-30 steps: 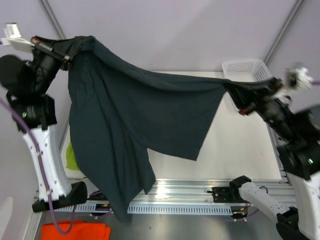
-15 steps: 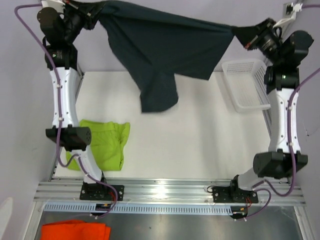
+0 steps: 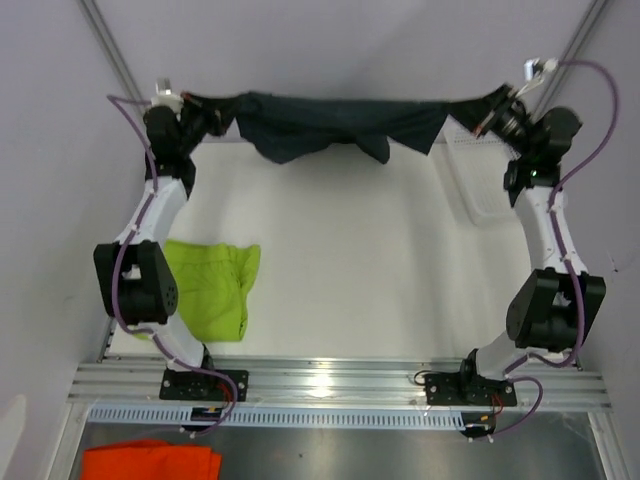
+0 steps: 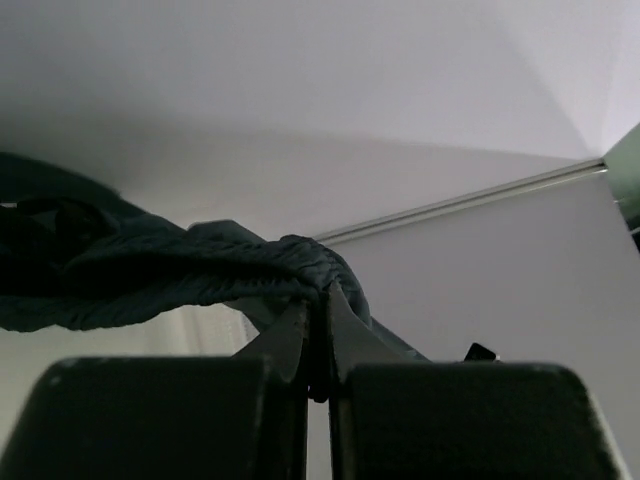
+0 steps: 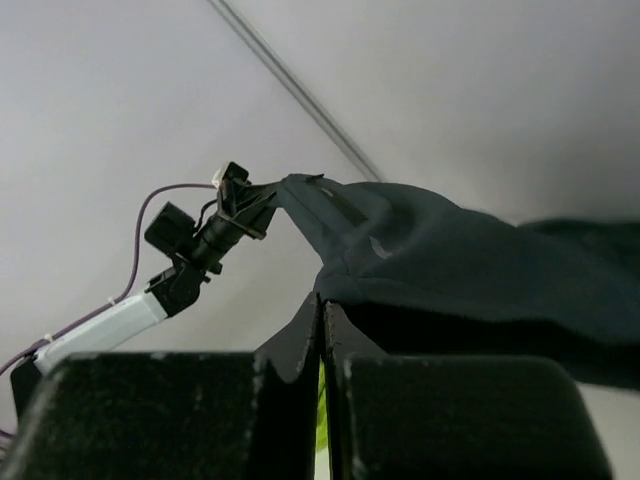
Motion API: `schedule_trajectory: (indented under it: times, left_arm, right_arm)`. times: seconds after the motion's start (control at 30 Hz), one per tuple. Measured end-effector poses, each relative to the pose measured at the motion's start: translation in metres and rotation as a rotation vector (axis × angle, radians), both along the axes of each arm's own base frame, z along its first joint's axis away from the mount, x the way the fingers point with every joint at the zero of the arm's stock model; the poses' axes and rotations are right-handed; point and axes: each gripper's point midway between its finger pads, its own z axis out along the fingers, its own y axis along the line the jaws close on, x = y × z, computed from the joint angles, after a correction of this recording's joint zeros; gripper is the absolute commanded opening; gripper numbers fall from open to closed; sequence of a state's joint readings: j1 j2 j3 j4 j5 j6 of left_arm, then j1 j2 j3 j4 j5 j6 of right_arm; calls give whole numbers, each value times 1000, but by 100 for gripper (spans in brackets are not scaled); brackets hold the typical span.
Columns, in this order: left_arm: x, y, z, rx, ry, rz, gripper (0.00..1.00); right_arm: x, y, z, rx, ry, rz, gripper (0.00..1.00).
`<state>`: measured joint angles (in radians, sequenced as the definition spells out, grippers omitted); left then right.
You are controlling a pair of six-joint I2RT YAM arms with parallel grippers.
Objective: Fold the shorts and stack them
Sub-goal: Flatten the shorts out
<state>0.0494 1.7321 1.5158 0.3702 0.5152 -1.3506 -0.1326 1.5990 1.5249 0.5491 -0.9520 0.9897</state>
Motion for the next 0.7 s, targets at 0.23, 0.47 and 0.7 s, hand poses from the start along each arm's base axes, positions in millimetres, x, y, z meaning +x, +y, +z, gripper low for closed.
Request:
schedule_trajectory:
  times: [0.23,0.47,0.7]
  left_arm:
    - [-94,-16,-110,57,96,-13,0]
    - [-200,-34,-165,182,20,-37,5]
    - [-268,-16,-226,253,18,62,50]
  right_arm:
    - [-76,32,-140,-41,236,43,0]
    - [-165,44,-185,-99,147,-25,0]
    - [-228,47,-241,-109,171,-77,4]
